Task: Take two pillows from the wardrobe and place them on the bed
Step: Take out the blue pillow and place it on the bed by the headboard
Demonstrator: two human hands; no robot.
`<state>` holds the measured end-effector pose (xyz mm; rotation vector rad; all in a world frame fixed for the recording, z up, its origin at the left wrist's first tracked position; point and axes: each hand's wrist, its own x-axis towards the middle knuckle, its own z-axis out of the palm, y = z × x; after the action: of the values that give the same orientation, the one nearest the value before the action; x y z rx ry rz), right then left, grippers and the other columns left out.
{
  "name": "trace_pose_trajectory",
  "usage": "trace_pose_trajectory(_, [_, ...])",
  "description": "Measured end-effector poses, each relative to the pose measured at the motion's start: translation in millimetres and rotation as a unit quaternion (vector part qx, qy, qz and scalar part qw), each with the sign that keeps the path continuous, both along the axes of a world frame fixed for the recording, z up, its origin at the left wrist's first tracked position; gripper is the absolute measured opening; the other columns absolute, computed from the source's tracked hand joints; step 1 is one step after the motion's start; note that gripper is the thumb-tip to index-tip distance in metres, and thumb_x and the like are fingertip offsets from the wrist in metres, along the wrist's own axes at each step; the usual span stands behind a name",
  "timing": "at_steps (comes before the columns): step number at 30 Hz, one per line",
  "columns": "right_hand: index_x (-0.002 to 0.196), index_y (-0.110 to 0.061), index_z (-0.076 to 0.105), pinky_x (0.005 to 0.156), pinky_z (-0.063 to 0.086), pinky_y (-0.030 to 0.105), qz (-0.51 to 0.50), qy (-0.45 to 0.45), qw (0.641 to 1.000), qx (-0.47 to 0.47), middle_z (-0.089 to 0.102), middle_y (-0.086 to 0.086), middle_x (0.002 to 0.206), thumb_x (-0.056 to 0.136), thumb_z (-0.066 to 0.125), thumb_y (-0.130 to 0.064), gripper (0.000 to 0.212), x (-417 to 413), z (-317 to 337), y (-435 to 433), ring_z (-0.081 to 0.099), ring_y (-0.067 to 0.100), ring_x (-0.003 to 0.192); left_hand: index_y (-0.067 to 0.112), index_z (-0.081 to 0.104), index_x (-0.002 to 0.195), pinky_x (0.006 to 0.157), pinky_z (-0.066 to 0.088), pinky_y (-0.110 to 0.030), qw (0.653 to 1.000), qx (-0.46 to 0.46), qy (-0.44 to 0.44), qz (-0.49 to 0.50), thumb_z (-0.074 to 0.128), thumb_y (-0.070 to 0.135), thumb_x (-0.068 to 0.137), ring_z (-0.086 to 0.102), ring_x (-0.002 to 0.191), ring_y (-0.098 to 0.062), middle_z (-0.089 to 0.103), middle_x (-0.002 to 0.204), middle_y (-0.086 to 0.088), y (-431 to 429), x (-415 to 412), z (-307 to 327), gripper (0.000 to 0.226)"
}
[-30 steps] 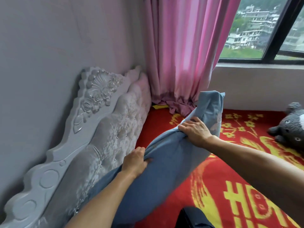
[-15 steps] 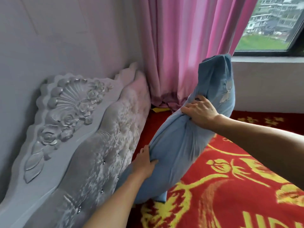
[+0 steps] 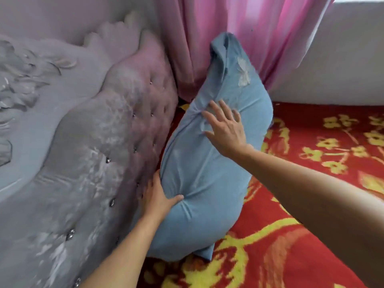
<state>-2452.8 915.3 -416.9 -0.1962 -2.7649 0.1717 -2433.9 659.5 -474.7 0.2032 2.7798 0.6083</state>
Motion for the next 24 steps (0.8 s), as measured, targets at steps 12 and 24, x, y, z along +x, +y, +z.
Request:
trace_pose_trajectory(12, [0.136,-0.022,0.045,0.106,0.039,0.047,-0.36,-0.083,0.67,-0.644,0.055,0.005,0.134,0.043,0.067,-0.085,0.114,89.9,-260.9,-15.2,0.051,0.027,0.123,0.023,0.022,0.147,0.109,0.036,-0.049,0.998,-0.026,-0.039,0.05,0.064,0.061,0.076,0.041,0.132,-0.039,0.039,0.147,-0.019,-28.3,-80.4,-101.2,0.09])
trace_pose_trajectory(24, [0.104,-0.032,0.057,0.08,0.051,0.032,-0.321,0.182,0.766,-0.526,0.068,-0.017,0.095,0.064,0.075,-0.053,0.049,48.6,-157.4,-0.4,0.066,0.011,0.089,0.03,0.048,0.127,0.085,0.049,-0.04,0.973,0.156,0.057,0.162,0.052,0.062,0.077,0.06,0.109,-0.035,0.063,0.124,-0.011,-1.7,-67.1,-122.6,0.059])
